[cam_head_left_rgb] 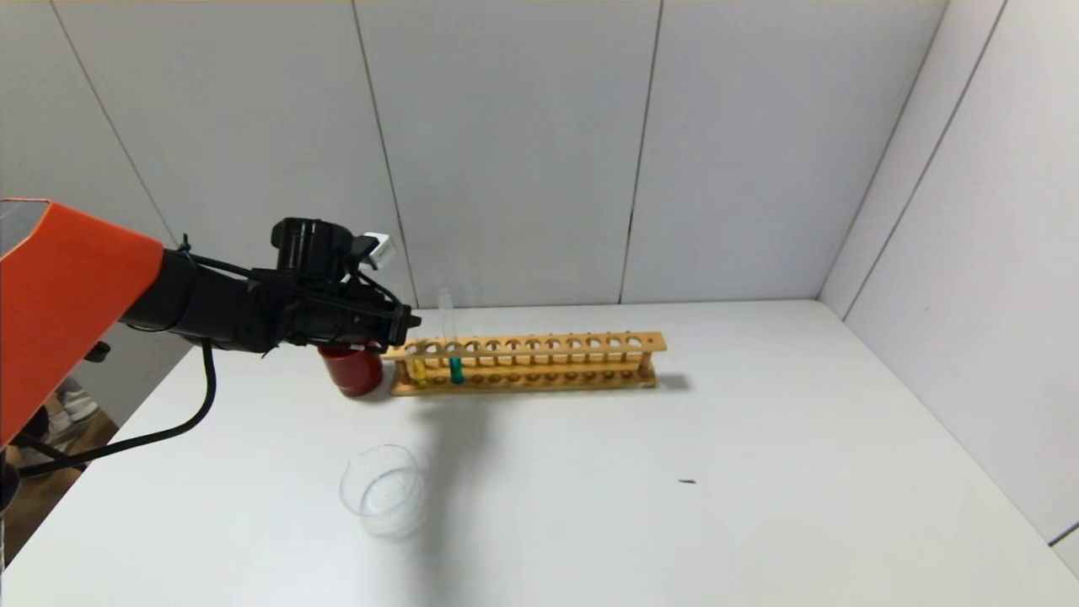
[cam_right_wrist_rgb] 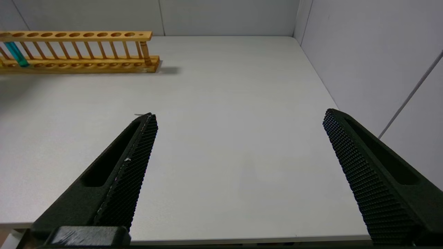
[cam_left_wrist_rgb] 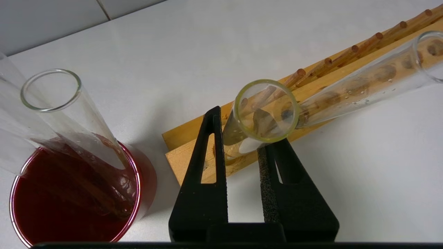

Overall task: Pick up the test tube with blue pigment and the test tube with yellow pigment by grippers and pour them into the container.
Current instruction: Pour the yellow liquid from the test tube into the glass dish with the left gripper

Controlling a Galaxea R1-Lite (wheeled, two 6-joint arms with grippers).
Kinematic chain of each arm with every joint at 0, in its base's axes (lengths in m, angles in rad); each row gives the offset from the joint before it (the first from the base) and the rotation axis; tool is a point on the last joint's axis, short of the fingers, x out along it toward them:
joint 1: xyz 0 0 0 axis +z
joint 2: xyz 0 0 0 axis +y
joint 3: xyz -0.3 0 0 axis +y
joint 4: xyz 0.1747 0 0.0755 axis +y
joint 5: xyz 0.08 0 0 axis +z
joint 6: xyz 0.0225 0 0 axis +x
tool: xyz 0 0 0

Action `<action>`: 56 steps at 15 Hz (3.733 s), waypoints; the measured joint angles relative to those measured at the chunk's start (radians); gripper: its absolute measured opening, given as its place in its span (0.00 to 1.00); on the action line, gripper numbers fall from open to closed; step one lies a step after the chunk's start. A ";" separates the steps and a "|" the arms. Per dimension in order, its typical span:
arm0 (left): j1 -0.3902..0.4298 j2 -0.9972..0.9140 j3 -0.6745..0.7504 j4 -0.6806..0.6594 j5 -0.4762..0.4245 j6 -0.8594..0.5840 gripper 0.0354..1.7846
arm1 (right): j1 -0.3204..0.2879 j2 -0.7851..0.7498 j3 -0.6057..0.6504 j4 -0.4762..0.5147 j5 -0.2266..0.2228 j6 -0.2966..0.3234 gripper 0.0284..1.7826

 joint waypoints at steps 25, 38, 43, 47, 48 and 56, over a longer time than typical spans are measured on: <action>0.111 -0.698 0.695 -0.270 0.133 0.674 0.16 | 0.000 0.000 0.000 0.000 0.000 0.001 0.98; 0.108 -0.611 0.854 -0.296 0.145 1.326 0.16 | 0.000 0.000 0.000 0.000 0.000 0.001 0.98; 0.107 -0.493 0.840 -0.355 0.151 1.512 0.16 | 0.000 0.000 0.000 0.000 0.000 0.000 0.98; 0.097 -0.396 0.805 -0.460 0.185 1.601 0.16 | 0.000 0.000 0.000 0.000 0.000 0.000 0.98; 0.089 -0.385 0.800 -0.460 0.211 1.621 0.16 | 0.000 0.000 0.000 0.000 0.000 0.000 0.98; -0.001 -0.333 0.796 -0.458 0.309 1.652 0.16 | 0.000 0.000 0.000 0.000 0.000 0.000 0.98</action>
